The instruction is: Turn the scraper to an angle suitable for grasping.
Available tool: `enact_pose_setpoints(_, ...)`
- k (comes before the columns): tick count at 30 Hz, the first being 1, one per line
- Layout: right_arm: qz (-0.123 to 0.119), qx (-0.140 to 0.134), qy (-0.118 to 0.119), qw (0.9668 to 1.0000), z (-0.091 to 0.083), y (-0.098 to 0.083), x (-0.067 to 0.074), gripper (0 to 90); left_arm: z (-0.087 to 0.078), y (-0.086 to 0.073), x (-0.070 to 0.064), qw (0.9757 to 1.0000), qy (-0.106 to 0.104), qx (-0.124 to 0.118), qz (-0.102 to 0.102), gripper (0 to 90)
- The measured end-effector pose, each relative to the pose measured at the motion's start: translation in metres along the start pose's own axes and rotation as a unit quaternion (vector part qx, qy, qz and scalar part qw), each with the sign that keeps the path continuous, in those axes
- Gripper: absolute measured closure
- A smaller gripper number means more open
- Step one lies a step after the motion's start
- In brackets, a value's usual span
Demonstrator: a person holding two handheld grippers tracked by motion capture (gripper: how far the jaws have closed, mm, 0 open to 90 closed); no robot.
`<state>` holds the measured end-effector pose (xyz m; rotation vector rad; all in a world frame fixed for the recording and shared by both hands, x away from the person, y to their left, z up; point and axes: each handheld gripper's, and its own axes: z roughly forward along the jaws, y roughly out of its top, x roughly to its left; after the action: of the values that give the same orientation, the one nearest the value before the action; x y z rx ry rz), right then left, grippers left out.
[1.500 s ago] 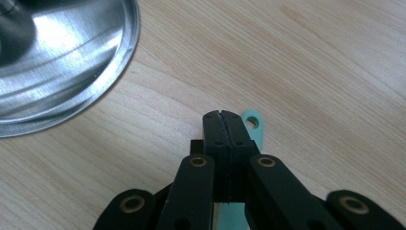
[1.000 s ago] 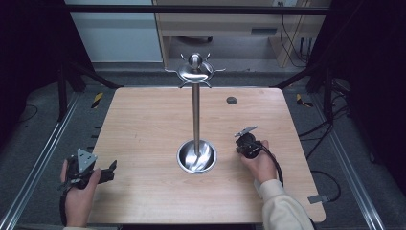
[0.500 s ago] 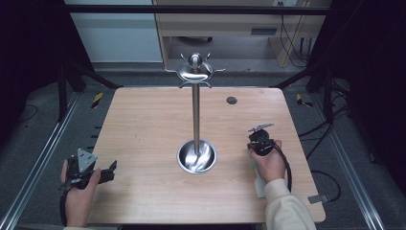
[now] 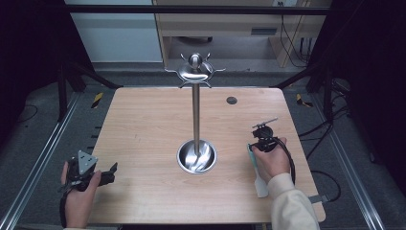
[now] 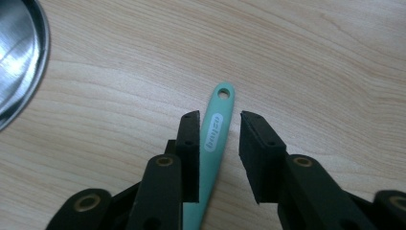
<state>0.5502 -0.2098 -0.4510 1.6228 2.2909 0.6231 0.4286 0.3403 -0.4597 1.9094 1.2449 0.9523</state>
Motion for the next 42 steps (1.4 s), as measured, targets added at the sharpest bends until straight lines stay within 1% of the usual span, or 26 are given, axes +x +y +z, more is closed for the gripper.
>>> enact_pose_setpoints(2,-0.001,0.009,-0.004,0.9999,0.000,0.004,0.000,64.2,0.000,0.001,0.000,1.0000,0.000,-0.002,-0.001,3.2)
enact_pose_setpoints(3,0.001,0.018,-0.005,0.9998,0.000,0.007,0.001,62.7,0.000,0.001,0.000,1.0000,-0.001,-0.002,-0.001,3.2)
enact_pose_setpoints(6,-0.006,0.034,-0.009,0.9994,0.005,0.011,0.005,61.0,0.001,0.001,0.000,1.0000,-0.001,0.001,0.000,3.2)
enact_pose_setpoints(9,-0.004,0.047,-0.014,0.9988,0.010,0.013,0.007,60.3,0.001,0.000,-0.001,1.0000,-0.002,0.001,0.001,3.2)
enact_pose_setpoints(14,0.001,0.060,-0.019,0.9980,0.015,0.014,0.007,60.7,0.002,0.000,0.000,1.0000,-0.003,0.003,0.000,3.2)
enact_pose_setpoints(23,0.011,0.073,-0.020,0.9971,0.021,0.012,0.005,62.3,0.002,0.000,-0.001,1.0000,-0.004,0.004,0.001,3.2)
enact_pose_setpoints(24,0.015,0.074,-0.020,0.9970,0.022,0.012,0.005,62.5,0.001,0.000,-0.001,1.0000,-0.004,0.003,0.001,3.2)
enact_pose_setpoints(26,0.014,0.075,-0.018,0.9969,0.023,0.012,0.005,63.1,0.000,0.001,-0.001,1.0000,-0.002,-0.005,0.001,3.2)
enact_pose_setpoints(29,0.021,0.077,-0.019,0.9966,0.023,0.012,0.004,65.2,0.001,0.001,-0.001,1.0000,-0.004,-0.003,0.003,3.2)
enact_pose_setpoints(39,0.023,0.082,-0.017,0.9962,0.026,0.011,0.005,67.7,0.001,0.001,-0.001,1.0000,-0.006,-0.003,0.004,3.2)
enact_pose_setpoints(42,0.024,0.080,-0.018,0.9963,0.027,0.010,0.005,70.4,0.001,0.001,-0.002,1.0000,-0.005,-0.002,0.004,3.2)
